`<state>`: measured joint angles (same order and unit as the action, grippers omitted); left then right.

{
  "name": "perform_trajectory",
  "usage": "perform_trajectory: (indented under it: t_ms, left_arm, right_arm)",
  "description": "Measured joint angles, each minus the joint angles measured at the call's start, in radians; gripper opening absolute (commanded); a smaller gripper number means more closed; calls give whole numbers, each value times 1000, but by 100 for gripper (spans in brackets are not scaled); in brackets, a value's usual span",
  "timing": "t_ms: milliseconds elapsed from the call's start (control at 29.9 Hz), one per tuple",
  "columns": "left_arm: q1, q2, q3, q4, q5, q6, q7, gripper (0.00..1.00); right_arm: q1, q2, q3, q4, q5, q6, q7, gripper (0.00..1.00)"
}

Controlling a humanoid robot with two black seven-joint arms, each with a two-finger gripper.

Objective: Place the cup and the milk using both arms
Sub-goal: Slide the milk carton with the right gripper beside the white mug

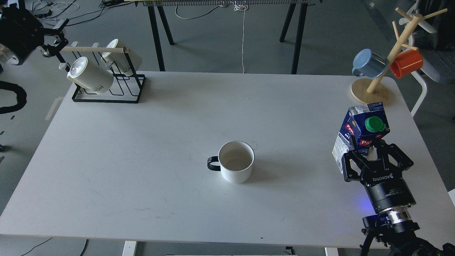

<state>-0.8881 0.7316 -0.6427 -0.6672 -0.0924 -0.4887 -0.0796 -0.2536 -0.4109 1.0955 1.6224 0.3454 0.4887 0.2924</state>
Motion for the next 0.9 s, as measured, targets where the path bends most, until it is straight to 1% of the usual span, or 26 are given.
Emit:
perform_trajectory:
  t_ms: [167,401,535,702,768,835,869,902]
  left_arm:
    - [0,-1,0,0,0,0,2,99]
    - [1,-1,0,0,3,0,3,99]
    - [2,-1,1,0,4,0,3,99]
    - [6,0,2,0,8,0,4,99]
    - [7,0,2,0,16,0,4,99]
    - [7,0,2,0,21,0,4,99]
    - [8,0,2,0,22,0,3,99]
    - [8,0,2,0,23,0,3,99]
  right_arm:
    - [11,81,-64,4,-60,0,-4,50]
    - [11,177,-152,-8,-159,0,-8,55]
    - [24,220,-180,-35,-186,0,-10,55]
    - [84,253,-212,-88,-196,0,-12,55]
    - [102,258,-221,-98,-196,0,-12,51]
    - [113,260,-227,-101,-198,0,-13,41]
    - [115,260,-228,-101,-201,0,-13,38]
    - [116,260,-229,-101,-210,0,-13,38]
